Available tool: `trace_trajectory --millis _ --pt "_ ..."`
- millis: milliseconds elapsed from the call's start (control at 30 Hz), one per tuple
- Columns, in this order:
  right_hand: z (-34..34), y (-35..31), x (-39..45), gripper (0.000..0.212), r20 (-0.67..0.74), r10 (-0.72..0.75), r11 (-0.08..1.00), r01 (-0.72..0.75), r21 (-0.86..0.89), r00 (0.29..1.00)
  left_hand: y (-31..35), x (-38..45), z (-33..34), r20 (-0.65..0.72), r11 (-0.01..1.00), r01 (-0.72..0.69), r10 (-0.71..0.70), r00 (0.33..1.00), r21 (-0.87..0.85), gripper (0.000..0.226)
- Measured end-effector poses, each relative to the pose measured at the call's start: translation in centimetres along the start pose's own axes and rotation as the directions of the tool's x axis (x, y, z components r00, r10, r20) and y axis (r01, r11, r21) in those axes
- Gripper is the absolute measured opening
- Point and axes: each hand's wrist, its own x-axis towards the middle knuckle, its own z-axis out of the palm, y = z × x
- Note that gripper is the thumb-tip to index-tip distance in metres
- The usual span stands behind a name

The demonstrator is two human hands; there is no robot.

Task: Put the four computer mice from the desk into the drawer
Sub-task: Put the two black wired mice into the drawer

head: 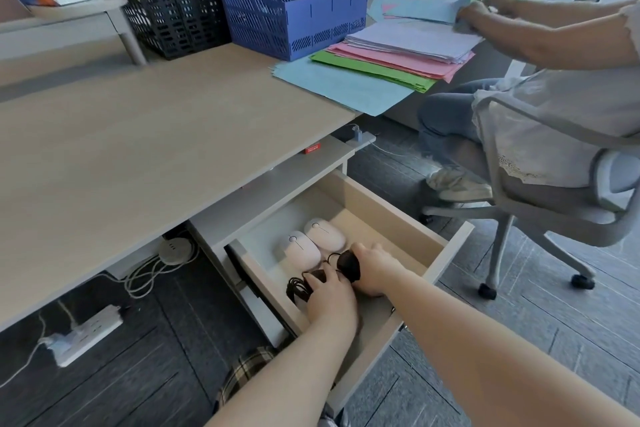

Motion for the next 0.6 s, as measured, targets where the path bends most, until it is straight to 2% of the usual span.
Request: trace_trajectory --millis 167,333,467,600 --pt "0.2 0.2 0.0 0.062 0.035 -0.008 0.999 0.009 -0.036 0.999 -0.1 -0.5 -0.2 0.039 0.992 0.067 -0.064 0.997 -0.105 0.056" --pt "0.5 0.1 0.0 0.056 0.019 0.000 0.997 0.002 -0.071 1.000 -0.3 -1.5 -1.7 0.050 0.998 0.003 0.000 0.999 -0.058 0.065" --pt "0.2 0.0 -0.4 0.045 -0.020 -0.004 0.995 0.002 -0.100 1.000 -0.5 -2.0 -2.3 0.021 0.999 -0.020 0.020 1.000 -0.031 0.054" --pt "-0.5 -0.4 -1.2 0.032 -0.130 -0.016 0.997 0.007 -0.074 0.991 -1.1 -2.4 -2.8 -0.028 0.993 -0.053 0.056 0.998 0.105 0.048"
